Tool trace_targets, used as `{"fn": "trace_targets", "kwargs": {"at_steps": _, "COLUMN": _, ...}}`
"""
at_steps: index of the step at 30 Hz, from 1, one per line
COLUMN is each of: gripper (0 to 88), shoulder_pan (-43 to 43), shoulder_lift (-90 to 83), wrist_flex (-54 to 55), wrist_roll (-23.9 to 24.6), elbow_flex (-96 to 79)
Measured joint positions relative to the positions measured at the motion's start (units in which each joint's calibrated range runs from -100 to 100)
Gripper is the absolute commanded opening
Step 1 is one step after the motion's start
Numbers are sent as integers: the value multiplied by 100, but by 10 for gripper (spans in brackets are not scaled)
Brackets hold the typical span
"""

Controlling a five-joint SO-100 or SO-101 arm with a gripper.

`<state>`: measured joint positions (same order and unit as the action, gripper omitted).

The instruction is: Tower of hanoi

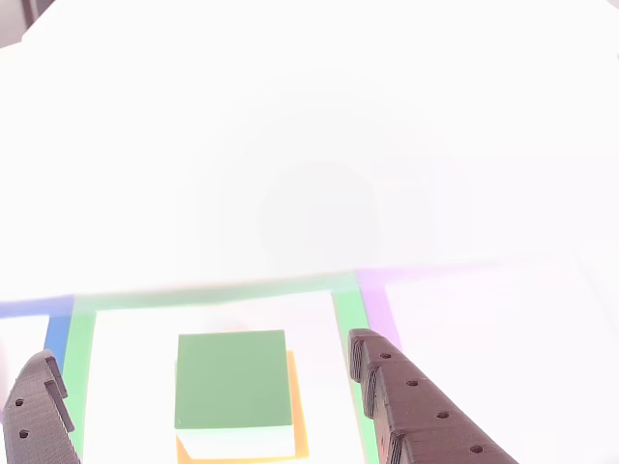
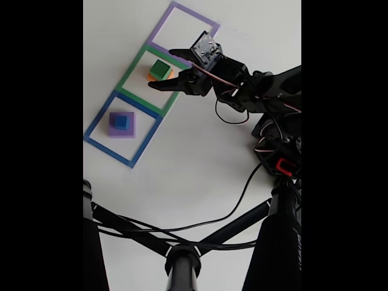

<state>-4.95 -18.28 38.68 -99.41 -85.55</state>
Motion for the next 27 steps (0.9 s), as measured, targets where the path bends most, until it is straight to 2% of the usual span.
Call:
{"fn": "trace_targets", "kwargs": {"at_steps": 13, "gripper": 330, "shoulder_pan": 0, "shoulder_lift": 1992, "wrist_flex": 1758, "wrist_roll": -20, "elbow_flex": 244}}
{"fn": "trace_targets", "kwargs": {"at_steps": 27, "gripper": 238, "shoulder_pan": 0, "shoulder_lift": 2642, "wrist_flex": 2151, "wrist_roll": -20, "elbow_flex": 609}}
